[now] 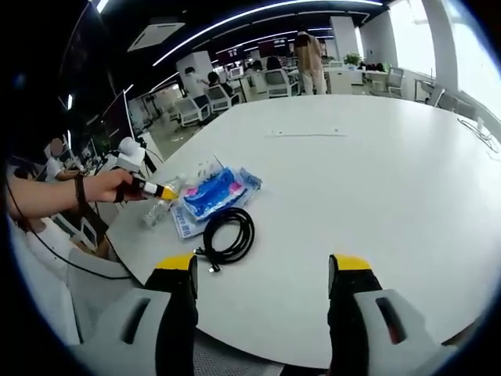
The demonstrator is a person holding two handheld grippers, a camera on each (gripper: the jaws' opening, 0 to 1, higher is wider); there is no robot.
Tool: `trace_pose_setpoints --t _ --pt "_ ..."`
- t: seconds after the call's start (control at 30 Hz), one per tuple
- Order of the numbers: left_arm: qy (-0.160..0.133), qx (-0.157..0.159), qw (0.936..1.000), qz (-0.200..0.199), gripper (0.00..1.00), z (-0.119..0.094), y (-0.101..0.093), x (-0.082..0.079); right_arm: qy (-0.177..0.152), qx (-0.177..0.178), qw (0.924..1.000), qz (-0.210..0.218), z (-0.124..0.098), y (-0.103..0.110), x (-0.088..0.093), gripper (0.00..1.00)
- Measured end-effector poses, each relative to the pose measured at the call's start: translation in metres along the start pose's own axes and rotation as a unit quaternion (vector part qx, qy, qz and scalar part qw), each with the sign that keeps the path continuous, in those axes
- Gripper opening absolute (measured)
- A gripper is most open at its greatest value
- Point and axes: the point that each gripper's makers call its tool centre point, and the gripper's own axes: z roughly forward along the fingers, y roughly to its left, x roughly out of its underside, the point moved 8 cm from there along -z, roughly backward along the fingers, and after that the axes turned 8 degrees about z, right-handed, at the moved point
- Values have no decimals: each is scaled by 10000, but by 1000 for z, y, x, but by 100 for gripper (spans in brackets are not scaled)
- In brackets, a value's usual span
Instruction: Arrange the tabletop items into an orderly group along one side of the table until the central work area is clear of visible clutter.
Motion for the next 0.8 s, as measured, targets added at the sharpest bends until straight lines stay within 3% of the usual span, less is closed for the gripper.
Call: trace_pose_setpoints --t 0.8 --pt "-162 2 9998 97 37 -17 -1 1 -105 -20 9999 11 -2 0 -3 67"
